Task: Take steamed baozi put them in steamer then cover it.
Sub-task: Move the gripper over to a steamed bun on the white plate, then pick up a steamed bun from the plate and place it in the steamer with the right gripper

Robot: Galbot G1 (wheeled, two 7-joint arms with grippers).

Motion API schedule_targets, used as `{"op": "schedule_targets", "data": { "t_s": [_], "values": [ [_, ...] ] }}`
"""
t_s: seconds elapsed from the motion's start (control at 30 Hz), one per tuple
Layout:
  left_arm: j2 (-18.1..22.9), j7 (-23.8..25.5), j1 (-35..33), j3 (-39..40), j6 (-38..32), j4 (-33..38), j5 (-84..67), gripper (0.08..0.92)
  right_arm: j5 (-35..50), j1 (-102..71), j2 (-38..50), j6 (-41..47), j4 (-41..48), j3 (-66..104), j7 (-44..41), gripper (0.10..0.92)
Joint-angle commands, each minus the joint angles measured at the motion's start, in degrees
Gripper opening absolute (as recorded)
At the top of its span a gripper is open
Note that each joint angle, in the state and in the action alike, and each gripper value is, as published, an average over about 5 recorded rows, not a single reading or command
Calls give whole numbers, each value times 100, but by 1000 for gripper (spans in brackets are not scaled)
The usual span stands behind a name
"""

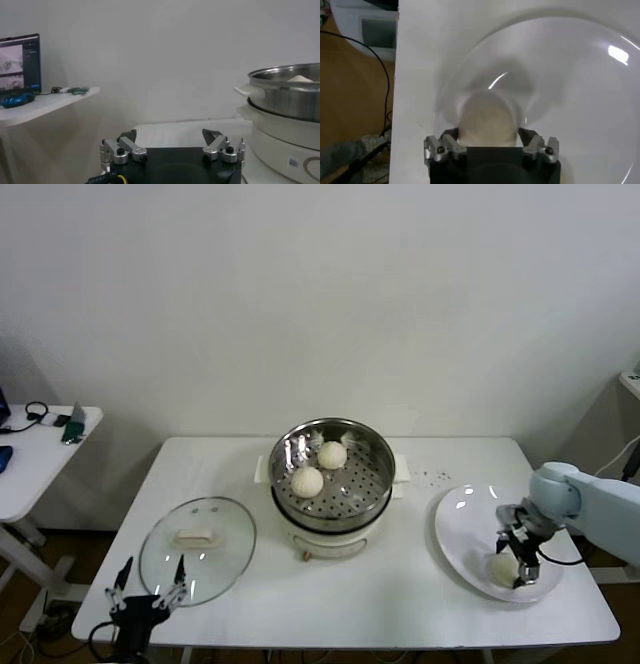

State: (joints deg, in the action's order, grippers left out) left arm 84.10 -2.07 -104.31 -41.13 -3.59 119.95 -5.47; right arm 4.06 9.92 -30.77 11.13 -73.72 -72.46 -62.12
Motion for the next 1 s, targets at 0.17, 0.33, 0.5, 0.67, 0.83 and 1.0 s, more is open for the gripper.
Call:
{"op": "schedule_targets", "data": {
  "t_s": [0.17,0.33,0.5,0.67,0.83,1.0],
  "values": [
    [22,5,-11,24,5,15,-20,823,100,533,-85,-172,63,-332,-73,740],
    [1,3,-13,17,-2,28,-40,823,244,1560,-230,-453,-34,-929,-183,733],
    [-1,2,-9,36,-8,42,-51,823,425,2983,-657,-904,-103,-1747,-317,730],
    [-6,3,-16,53,-30,36,-79,823,770,4048,-1266,-1404,-162,-2402,-418,722],
    [-27,3,-19,58,-39,24,-130,823,921,4676,-1944,-1836,-383,-2622,-453,721],
    [-35,3,-43,57,-52,27,-155,823,750,4747,-2485,-2106,-629,-2334,-500,721]
  ]
}}
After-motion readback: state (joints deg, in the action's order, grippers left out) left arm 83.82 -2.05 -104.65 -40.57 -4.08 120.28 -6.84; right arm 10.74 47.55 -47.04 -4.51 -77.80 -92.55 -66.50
